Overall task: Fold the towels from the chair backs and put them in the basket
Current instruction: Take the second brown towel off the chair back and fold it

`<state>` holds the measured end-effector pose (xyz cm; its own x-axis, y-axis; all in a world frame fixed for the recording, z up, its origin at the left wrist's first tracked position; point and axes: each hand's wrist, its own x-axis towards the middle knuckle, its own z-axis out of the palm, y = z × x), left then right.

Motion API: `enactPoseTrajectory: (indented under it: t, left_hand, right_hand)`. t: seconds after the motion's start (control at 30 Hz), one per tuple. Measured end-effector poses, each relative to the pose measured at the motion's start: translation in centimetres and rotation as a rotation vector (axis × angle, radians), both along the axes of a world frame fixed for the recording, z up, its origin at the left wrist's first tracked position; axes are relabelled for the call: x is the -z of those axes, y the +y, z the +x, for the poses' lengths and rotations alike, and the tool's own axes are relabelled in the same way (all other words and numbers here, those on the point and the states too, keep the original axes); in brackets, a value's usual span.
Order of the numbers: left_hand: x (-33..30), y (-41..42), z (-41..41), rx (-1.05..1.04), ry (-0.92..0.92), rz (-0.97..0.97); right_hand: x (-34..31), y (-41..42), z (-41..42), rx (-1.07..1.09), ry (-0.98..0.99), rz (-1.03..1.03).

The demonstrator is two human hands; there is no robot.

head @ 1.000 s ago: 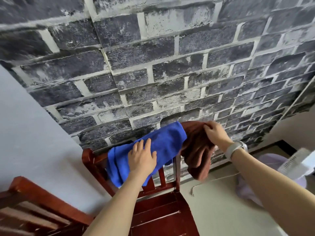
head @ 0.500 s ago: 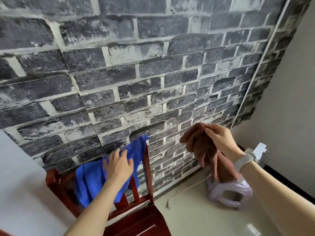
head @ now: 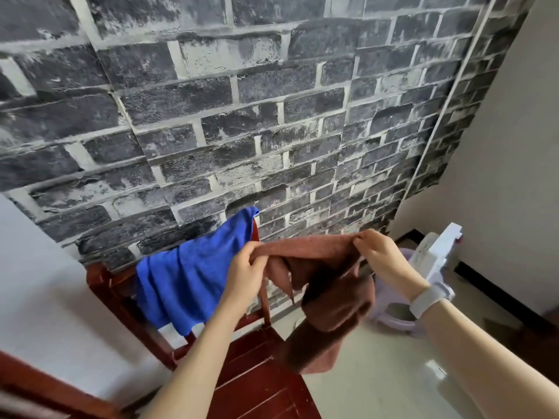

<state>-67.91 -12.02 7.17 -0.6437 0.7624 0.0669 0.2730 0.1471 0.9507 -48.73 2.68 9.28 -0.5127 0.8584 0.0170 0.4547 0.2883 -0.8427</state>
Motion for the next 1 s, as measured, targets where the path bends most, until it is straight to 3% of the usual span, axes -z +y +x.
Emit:
enactPoseTrajectory:
  t: [0.1,0.2,0.3,0.37,0.43,0.53,0.6,0.7,0.8,0.87,1.0]
  left_hand:
    - [-2.8,-0.3,-1.7,-0.033,0.027,0.094]
    - [-4.5,0.4,-2.3,-0.190,0.138,0.151]
    - [-3.7,0.3,-3.0,-0.415,-0.004,0.053]
    - [-2.0,-0.2,-2.7,-0.495,-0.092,-0.073]
    - [0.1,-1.3,-0.7,-0.379,-0.238,-0.195]
    - [2.1,-2.7,3.3,0.033,-0.564,-0.238]
    - [3.0,-2.2,4.6,0.168,-0.548,-0.174]
    - [2.8,-0.6,3.9,0.100,-0.518,0.036]
    - [1.9,-0.1,2.7,-0.029,-0.181,-0.044]
    - [1.5,-0.4,2.2,-0.063,-0.048,-0.057]
    - [0.3,-1.0,1.2,-0.110,-0.022,0.037]
  right_hand:
    - [-0.8,0.0,-0.5,-0.090,-0.091,0.125]
    - [-2.4,-0.6,-1.6,-0.081,0.028,0.231]
    - [-4.3,-1.5,-3.0,0.037,0.303,0.033]
    - [-5.5,-2.1,-4.3,0.058,0.331,-0.067]
    - [-6.6,-2.7,-5.8,0.018,0.293,-0.106]
    - [-7.7,-3.7,-7.8,-0.016,0.429,-0.361]
    - [-8.3,-4.2,-8.7,-0.031,0.553,-0.512]
    - [-9.0,-4.3,-9.4,-0.070,0.675,-0.572]
    - [-8.3,-3.6,-9.2,-0.077,0.770,-0.591]
    - [-6.5,-3.2,-8.4,-0.047,0.715,-0.603]
    - [0.8,-4.4,-6.3,-0.158,0.214,-0.675]
